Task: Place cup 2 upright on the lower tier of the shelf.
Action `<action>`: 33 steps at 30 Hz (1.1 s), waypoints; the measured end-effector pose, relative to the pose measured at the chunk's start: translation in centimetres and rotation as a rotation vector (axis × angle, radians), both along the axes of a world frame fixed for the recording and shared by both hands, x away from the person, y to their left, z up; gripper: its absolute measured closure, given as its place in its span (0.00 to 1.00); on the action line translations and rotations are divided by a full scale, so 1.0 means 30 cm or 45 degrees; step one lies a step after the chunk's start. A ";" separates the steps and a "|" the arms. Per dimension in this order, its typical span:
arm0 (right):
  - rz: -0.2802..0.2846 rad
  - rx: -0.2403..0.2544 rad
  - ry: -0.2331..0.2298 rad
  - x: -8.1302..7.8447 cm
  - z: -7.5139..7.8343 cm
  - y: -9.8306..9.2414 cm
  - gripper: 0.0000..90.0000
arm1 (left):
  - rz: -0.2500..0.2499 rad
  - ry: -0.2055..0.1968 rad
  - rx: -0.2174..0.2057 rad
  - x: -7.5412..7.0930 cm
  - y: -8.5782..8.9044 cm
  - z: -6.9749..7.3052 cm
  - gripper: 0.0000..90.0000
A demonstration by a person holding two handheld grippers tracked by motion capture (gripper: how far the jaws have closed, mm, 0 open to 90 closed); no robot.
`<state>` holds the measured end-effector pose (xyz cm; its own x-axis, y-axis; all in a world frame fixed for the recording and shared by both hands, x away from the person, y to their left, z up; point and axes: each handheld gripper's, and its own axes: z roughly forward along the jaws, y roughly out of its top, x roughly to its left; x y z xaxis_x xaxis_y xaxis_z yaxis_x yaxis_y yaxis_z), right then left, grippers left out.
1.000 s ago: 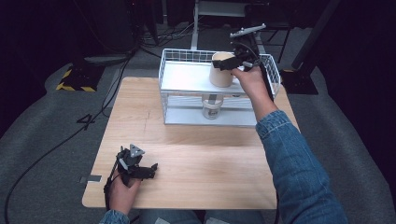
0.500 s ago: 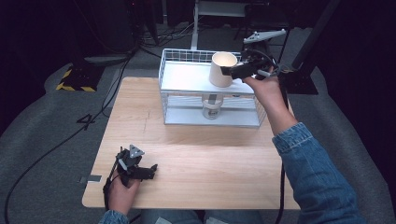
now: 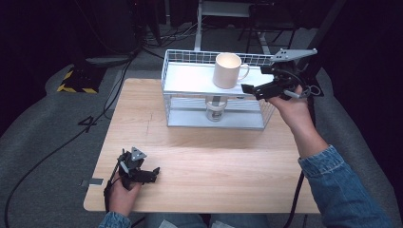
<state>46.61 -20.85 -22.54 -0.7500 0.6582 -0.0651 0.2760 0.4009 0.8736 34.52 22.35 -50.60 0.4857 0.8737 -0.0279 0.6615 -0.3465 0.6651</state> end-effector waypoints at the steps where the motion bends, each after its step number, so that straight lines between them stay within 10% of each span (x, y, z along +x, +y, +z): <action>1: -0.001 -0.001 0.001 -0.008 -0.004 -0.010 0.01 | 0.006 0.002 -0.005 0.001 0.003 0.000 0.00; 33: -0.159 -0.028 0.109 -0.205 -0.253 -0.262 0.07 | -0.004 0.000 -0.002 0.016 0.011 0.000 0.00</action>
